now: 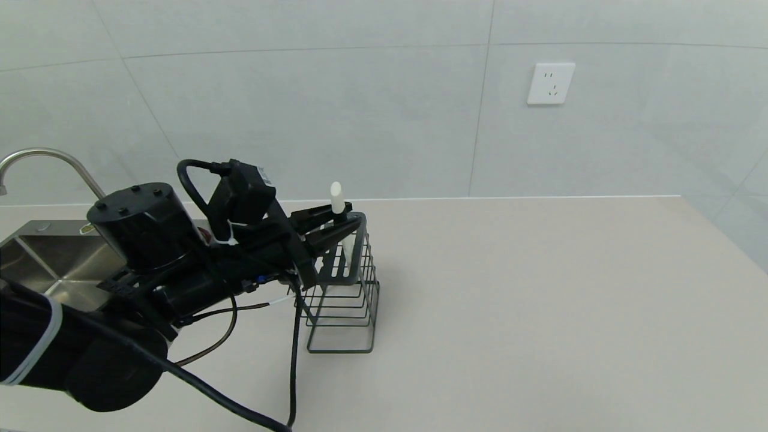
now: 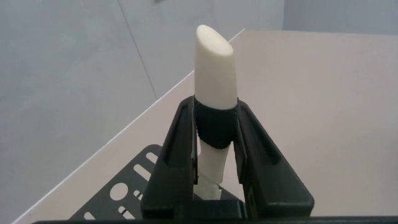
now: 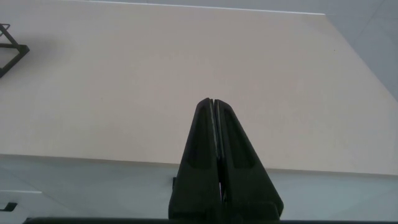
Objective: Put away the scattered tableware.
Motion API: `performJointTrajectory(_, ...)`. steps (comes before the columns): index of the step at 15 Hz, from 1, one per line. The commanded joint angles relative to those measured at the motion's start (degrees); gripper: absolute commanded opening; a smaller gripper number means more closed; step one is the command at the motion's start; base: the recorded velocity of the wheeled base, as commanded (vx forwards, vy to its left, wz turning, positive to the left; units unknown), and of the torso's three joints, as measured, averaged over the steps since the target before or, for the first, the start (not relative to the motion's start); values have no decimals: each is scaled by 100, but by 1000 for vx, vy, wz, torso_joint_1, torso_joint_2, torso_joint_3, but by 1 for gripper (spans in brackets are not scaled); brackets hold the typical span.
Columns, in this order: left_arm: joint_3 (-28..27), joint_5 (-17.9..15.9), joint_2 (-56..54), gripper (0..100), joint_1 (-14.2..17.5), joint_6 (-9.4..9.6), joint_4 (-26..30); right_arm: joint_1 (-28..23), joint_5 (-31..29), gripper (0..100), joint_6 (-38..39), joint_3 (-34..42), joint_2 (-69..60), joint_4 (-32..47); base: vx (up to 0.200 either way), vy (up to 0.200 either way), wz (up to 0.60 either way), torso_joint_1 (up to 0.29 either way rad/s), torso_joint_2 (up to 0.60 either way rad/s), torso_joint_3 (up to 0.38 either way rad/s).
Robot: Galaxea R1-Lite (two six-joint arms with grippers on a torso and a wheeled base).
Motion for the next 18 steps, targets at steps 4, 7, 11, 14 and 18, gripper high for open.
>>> performJointTrajectory(4, 31, -3, 205, 0, 29, 11, -4, 1, 1, 0, -4, 0, 7, -2, 0, 0, 0, 0, 0, 0)
performJointTrajectory(7, 58, -3, 276, 0, 29, 11, -13, 1, 1, 0, -4, 0, 7, -11, 0, 0, 0, 0, 0, 0)
performJointTrajectory(11, 251, -3, 302, 0, 29, 11, -22, 1, 1, 0, -4, 0, 7, -2, 0, 0, 0, 0, 0, 0)
performJointTrajectory(14, 321, -3, 302, 0, 29, 11, -22, 1, 1, 0, -4, 0, 7, -11, 0, 0, 0, 0, 0, 0)
performJointTrajectory(18, 383, -3, 293, 100, 29, 2, -31, 1, 1, 0, -4, 0, 7, -2, 0, 0, 0, 0, 0, 0)
